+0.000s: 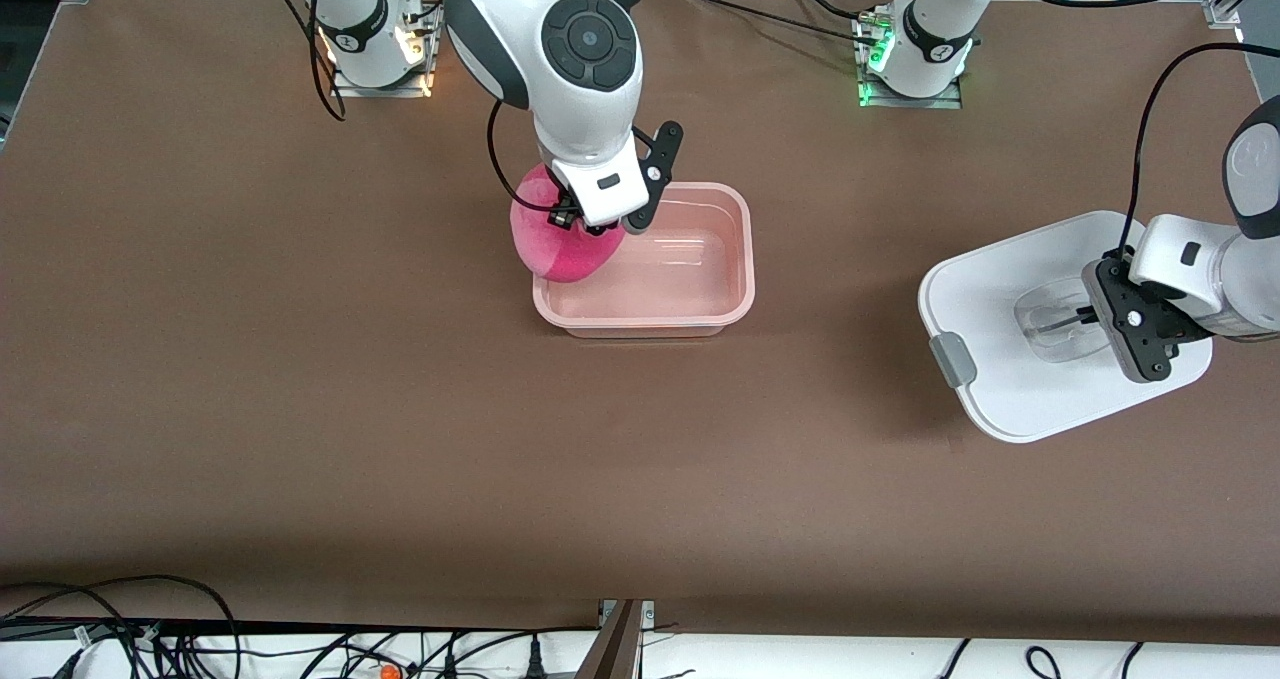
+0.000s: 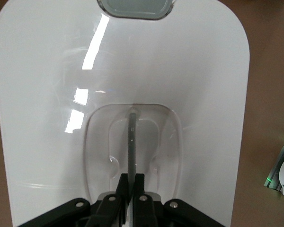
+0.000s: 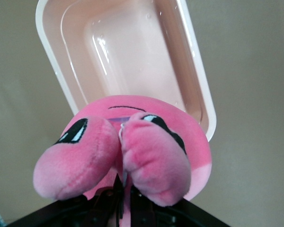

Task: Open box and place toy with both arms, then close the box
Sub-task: 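Lift the pink toy and carry it over the open box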

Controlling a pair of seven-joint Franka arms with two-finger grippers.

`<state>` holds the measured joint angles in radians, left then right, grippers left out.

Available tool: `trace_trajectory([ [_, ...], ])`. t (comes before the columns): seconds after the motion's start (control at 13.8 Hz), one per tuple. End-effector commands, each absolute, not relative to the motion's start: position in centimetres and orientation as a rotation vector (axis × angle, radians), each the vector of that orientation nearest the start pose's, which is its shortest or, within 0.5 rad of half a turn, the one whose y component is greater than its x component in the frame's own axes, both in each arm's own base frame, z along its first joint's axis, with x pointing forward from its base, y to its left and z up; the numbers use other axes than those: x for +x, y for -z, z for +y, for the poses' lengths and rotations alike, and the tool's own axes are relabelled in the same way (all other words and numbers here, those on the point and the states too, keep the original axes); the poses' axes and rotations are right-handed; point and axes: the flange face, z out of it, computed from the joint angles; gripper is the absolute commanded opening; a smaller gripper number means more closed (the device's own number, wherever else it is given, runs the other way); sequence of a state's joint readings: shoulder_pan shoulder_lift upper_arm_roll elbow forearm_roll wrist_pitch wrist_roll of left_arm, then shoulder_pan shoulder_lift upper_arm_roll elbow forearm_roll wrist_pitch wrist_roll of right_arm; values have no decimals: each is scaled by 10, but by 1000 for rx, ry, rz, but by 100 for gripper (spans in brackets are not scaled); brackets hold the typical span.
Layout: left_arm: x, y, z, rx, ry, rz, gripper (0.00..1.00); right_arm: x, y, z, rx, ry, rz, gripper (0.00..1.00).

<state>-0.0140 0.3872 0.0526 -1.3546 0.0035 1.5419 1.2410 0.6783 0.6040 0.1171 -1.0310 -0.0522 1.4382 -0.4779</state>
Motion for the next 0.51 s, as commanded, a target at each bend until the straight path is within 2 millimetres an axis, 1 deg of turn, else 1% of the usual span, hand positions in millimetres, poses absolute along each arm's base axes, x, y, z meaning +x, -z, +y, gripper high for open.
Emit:
trace_trajectory([
  [0.0, 649, -494, 20, -2629, -298, 1857, 0, 514, -463, 498, -2527, -289, -1918, 0],
  [0.07, 650, -493, 19, -2628, -300, 1859, 0, 513, -458, 503, -2526, -276, -1934, 0],
  [0.15, 649, -494, 19, -2627, -298, 1859, 0, 515, -445, 505, -2526, -292, -1935, 0],
  [0.36, 649, -494, 20, -2629, -298, 1857, 0, 521, -418, 509, -2536, -314, -1950, 0],
  [0.44, 649, -494, 20, -2629, -298, 1857, 0, 522, -411, 511, -2544, -313, -1971, 0],
])
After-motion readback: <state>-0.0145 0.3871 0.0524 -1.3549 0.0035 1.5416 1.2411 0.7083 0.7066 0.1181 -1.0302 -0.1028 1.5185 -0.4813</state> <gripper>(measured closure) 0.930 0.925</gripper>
